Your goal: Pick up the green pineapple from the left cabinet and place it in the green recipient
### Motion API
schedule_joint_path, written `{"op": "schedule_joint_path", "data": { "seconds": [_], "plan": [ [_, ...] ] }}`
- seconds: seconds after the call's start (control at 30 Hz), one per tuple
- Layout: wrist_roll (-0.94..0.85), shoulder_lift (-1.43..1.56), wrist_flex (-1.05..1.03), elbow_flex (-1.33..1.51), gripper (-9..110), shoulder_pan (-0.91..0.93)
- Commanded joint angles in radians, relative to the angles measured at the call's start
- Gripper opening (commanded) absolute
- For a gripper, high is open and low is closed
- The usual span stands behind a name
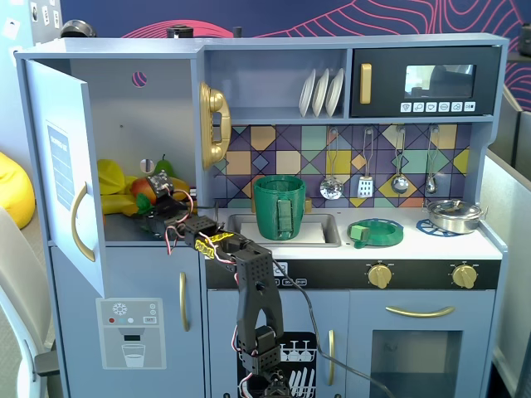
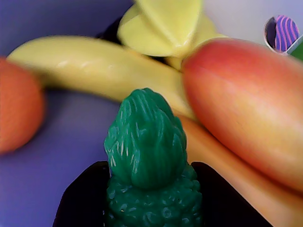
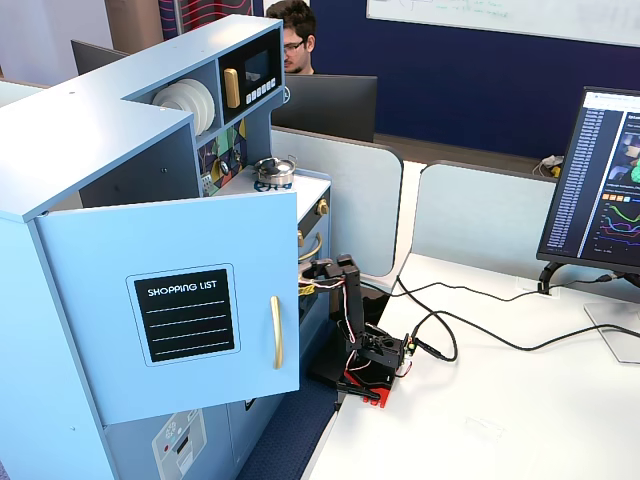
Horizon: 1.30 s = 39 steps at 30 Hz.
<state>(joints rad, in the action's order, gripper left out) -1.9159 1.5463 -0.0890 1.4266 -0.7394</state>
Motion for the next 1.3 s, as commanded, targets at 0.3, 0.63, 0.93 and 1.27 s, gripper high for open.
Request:
{"op": "schedule_joint_path", "data": {
  "seconds": [0.3,0.63,0.93,1.27],
  "plan": [
    [-0.262,0.874,-0.635,0.232,0,-0.040],
    [-0.101,1.077,-0.819,0.255,0,0.299],
    [0.074,0.752,-0.555,0.063,0,0.673],
    [0.103,0.186,-0.391,-0.414,0,0.785]
  ]
}}
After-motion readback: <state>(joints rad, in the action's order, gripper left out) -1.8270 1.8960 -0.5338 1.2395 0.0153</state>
